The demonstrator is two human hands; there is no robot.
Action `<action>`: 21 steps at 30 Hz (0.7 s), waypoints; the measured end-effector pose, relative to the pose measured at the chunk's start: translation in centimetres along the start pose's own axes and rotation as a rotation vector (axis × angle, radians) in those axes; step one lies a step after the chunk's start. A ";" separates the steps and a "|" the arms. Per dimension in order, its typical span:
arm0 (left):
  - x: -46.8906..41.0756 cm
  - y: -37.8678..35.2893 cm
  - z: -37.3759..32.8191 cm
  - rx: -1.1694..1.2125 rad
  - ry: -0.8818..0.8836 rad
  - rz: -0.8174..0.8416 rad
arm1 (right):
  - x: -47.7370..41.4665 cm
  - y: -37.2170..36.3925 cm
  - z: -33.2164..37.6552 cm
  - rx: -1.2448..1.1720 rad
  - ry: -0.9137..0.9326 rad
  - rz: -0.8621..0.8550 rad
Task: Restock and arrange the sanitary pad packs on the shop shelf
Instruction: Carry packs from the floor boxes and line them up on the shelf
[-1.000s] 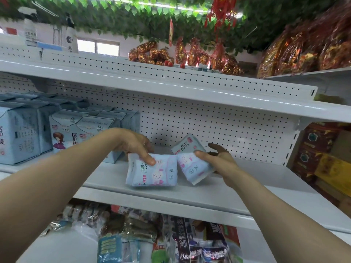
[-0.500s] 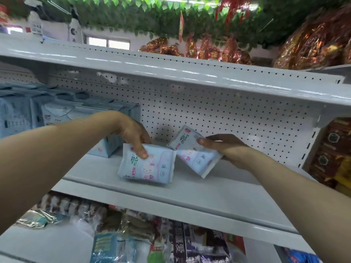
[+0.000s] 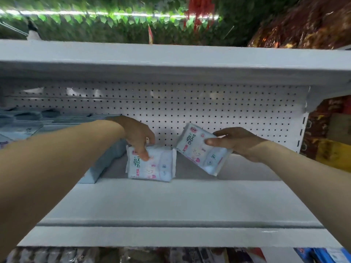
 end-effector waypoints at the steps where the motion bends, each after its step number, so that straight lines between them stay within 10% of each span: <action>1: -0.7 0.2 0.1 -0.011 0.002 0.012 | -0.2 0.0 0.0 -0.003 0.004 -0.018; 21: -9.0 0.3 4.1 -0.039 0.110 -0.240 | -2.2 -3.2 -1.0 0.157 0.018 0.104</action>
Point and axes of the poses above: each hand's wrist, its own x-axis away from the middle knuckle, its own y-axis out of the back of the hand, z = x × y, the point moved 5 cm from there along -x, towards the middle knuckle, and after that the axes turned 7 degrees about y, right-handed, at the moved point
